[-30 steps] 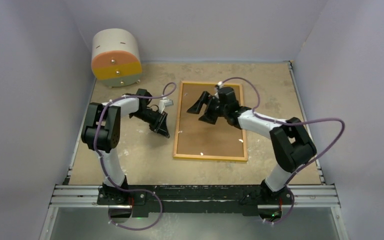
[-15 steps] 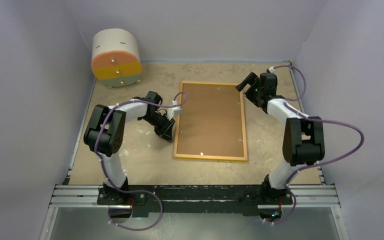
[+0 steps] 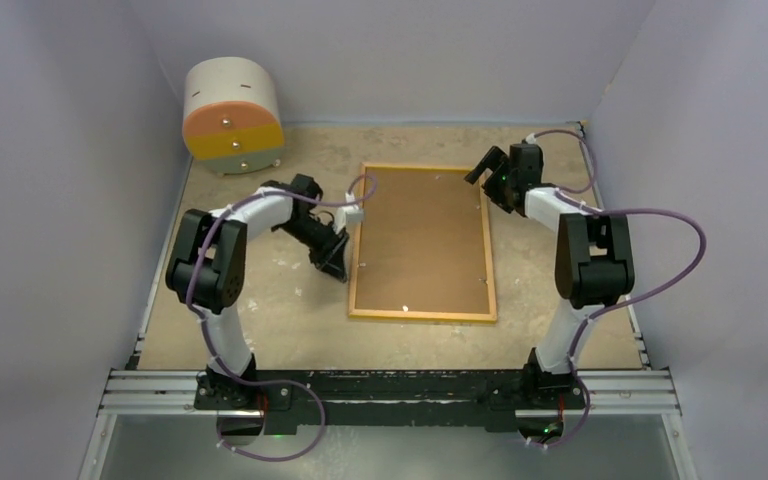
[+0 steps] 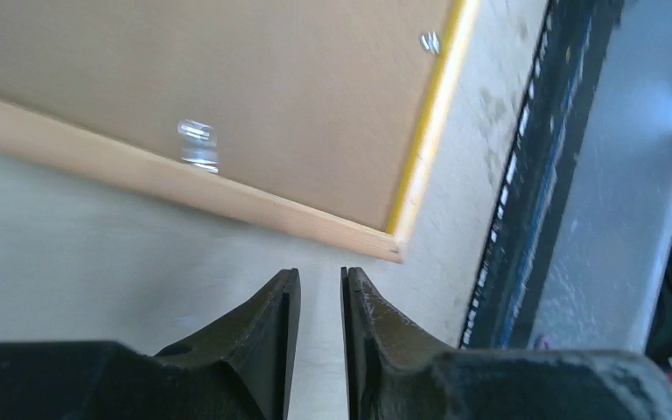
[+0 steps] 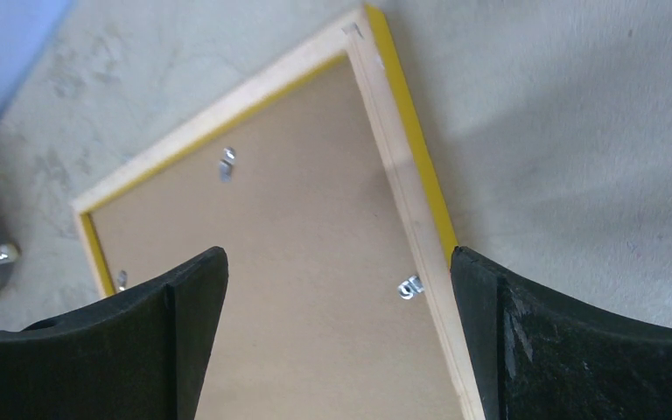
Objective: Put the photo into the frame
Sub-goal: Install the photo frame at the center of the board.
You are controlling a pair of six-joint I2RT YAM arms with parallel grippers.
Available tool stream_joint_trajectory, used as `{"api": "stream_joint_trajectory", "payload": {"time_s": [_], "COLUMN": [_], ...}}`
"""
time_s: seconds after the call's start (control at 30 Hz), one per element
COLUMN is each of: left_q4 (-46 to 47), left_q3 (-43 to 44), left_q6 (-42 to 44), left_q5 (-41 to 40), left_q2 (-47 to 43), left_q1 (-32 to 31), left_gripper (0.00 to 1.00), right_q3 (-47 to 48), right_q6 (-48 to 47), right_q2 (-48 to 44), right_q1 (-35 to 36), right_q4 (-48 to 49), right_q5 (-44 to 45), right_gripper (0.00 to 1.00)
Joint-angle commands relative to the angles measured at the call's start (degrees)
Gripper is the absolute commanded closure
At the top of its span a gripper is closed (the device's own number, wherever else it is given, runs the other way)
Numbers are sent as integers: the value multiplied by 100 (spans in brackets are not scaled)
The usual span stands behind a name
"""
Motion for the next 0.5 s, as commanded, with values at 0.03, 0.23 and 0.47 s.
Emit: {"api": "stream_joint_trajectory", "payload": {"time_s": [0.03, 0.23, 0.47], "left_q4": [291, 1355, 1517], "left_q3": [1634, 3064, 4083], "left_q6": [-646, -2344, -2947], "left_q5": [578, 395, -102], "left_q2": [566, 1758, 2697], "left_q1": [888, 811, 732], "left_gripper": [66, 45, 45], "right_q3": [313, 670, 815], "right_q6": [277, 516, 738], "right_q2": [-580, -274, 261], "right_q1": [128, 726, 1208], "right_q4": [487, 724, 1076], "right_q5": [119, -351, -802], "right_gripper": [2, 5, 8]}}
